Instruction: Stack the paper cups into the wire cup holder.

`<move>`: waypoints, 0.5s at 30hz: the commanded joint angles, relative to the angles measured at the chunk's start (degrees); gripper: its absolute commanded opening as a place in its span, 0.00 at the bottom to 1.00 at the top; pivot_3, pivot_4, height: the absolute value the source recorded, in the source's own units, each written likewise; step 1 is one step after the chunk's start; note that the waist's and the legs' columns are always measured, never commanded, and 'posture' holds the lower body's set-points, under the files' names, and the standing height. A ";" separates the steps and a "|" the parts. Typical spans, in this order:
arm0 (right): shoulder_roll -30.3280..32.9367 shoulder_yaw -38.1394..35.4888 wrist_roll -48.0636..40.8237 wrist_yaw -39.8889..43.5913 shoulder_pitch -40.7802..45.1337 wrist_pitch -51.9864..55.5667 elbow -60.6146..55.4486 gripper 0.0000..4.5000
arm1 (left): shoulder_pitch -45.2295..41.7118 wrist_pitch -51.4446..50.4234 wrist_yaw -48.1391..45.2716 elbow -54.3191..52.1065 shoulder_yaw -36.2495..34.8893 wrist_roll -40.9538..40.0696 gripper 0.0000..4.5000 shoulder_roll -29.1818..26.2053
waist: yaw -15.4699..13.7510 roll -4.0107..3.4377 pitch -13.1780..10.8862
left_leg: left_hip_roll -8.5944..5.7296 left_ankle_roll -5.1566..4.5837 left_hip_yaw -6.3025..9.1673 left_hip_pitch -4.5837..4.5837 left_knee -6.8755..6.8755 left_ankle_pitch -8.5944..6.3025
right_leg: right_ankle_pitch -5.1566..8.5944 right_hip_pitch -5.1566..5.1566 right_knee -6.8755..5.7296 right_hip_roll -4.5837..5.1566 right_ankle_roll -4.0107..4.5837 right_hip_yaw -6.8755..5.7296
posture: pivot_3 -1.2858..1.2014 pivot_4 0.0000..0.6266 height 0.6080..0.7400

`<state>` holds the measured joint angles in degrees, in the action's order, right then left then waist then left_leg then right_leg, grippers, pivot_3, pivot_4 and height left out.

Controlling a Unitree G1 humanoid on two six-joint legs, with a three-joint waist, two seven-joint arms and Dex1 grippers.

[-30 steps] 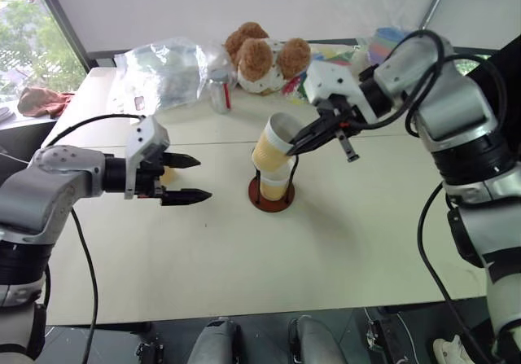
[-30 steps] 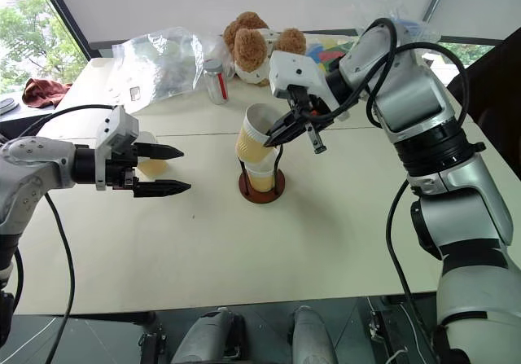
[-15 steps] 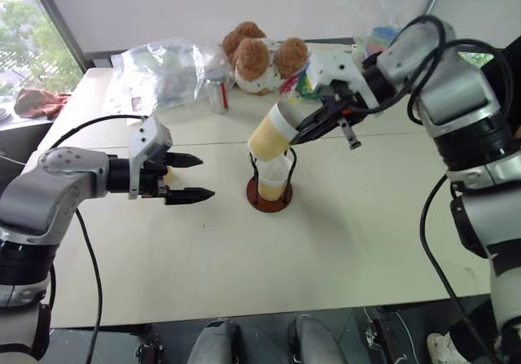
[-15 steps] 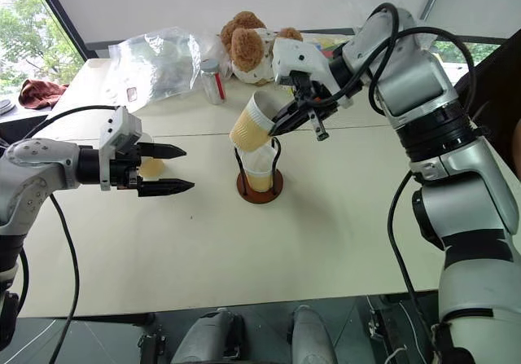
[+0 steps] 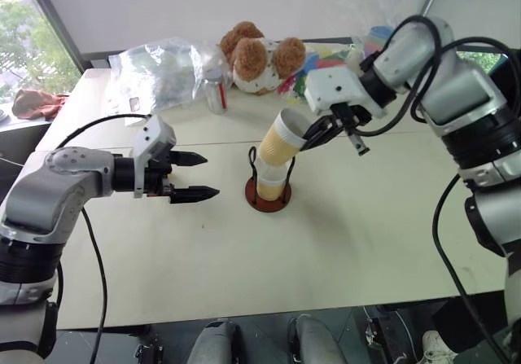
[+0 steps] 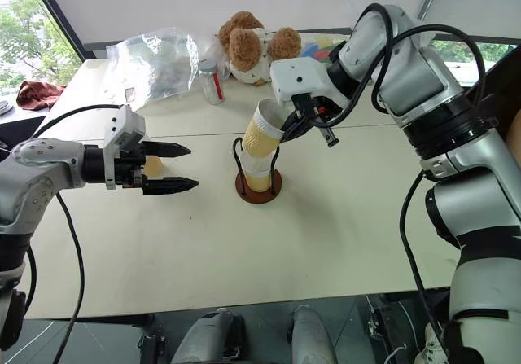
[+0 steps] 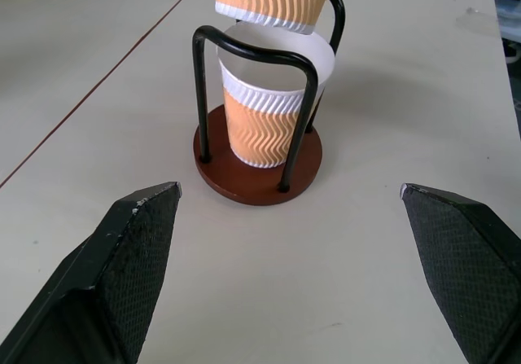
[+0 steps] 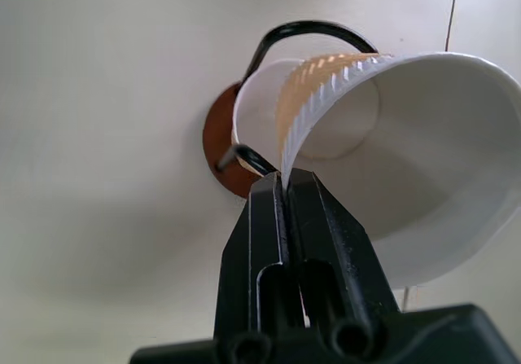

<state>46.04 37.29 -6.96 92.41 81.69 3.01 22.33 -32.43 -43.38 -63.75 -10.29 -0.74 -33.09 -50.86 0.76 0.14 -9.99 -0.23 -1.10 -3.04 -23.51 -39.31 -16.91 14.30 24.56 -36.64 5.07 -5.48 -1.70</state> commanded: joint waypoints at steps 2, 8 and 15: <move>0.15 3.20 0.07 0.09 4.01 -5.38 2.34 0.00 | -1.23 0.38 0.23 -1.26 -0.60 -0.28 1.00 0.40 | 0.02 0.01 -0.01 | -0.01 0.01 0.00 0.00 0.00 0.00 | 0.00 -0.01 0.00 0.02 0.00 0.00 | 0.52 0.24 1.00; -0.40 10.54 -0.44 0.09 8.11 -12.10 7.37 0.00 | -1.12 0.15 0.69 -1.76 -0.87 -0.49 1.00 0.93 | 0.10 0.00 -0.01 | 0.00 0.03 0.01 0.00 0.00 0.02 | 0.00 0.01 0.00 0.01 0.00 0.00 | 0.52 0.24 1.00; -5.30 13.18 2.08 0.09 12.79 -20.59 17.42 0.00 | -0.08 -0.35 1.77 -2.83 -1.77 -1.12 1.00 1.50 | 0.24 -0.01 -0.02 | 0.00 0.08 0.01 0.00 0.03 0.04 | 0.00 0.03 0.00 0.01 0.00 0.00 | 0.52 0.24 1.00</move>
<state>40.97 50.87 -5.09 92.41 91.81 -15.74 38.60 -32.26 -43.51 -62.33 -11.60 -0.84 -33.28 -49.24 1.00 0.12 -10.00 -0.23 -1.00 -3.03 -23.51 -39.26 -16.86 14.30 24.59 -36.65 5.08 -5.48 -1.69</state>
